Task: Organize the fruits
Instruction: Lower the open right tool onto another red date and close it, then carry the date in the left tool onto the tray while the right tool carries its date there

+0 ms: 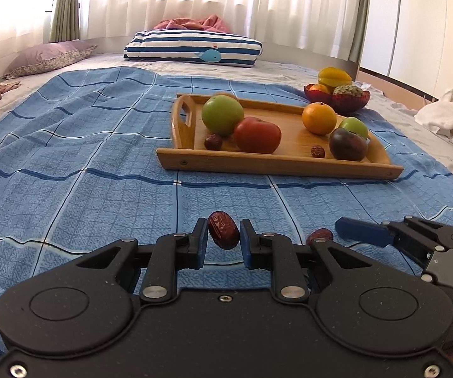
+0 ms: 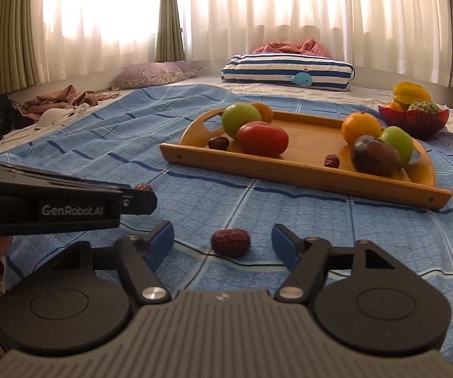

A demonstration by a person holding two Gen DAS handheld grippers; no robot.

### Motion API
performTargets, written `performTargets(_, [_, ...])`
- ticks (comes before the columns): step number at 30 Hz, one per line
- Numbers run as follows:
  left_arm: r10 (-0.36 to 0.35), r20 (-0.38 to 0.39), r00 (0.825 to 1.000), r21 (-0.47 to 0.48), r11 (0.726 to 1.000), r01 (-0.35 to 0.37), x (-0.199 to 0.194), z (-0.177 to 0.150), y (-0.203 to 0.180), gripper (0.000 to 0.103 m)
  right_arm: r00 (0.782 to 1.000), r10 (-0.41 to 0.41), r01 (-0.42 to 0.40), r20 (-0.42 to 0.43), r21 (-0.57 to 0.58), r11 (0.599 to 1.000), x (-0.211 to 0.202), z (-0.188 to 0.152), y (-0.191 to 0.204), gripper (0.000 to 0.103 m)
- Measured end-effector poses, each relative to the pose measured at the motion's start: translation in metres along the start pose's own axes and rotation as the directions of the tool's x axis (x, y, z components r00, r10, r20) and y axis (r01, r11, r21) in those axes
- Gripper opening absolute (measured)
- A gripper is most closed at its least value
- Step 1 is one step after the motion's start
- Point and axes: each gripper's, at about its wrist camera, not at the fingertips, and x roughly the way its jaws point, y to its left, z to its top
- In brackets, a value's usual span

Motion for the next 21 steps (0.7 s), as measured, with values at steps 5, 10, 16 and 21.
performTargets(5, [0.006, 0.001, 1.000, -0.003, 1.000, -0.006, 0.000, 0.001, 0.002, 0.021, 1.000, 0.003, -0.003, -0.008, 0.012, 1.000, 0.001, -0.001, 0.005, 0.053])
performTargets(10, [0.006, 0.013, 1.000, -0.001, 1.000, -0.006, -0.002, 0.004, 0.002, 0.021, 1.000, -0.008, 0.008, -0.003, 0.034, 0.999, -0.001, 0.000, 0.004, 0.032])
performTargets(16, [0.009, 0.031, 0.999, 0.010, 1.000, -0.009, -0.003, 0.010, -0.001, 0.021, 1.000, -0.016, 0.015, 0.021, 0.035, 0.999, -0.007, 0.003, -0.001, 0.032])
performTargets(21, [0.002, 0.044, 0.999, 0.018, 1.000, -0.003, -0.003, 0.019, -0.006, 0.021, 0.999, -0.035, 0.033, 0.041, 0.043, 0.999, -0.011, 0.008, -0.006, 0.032])
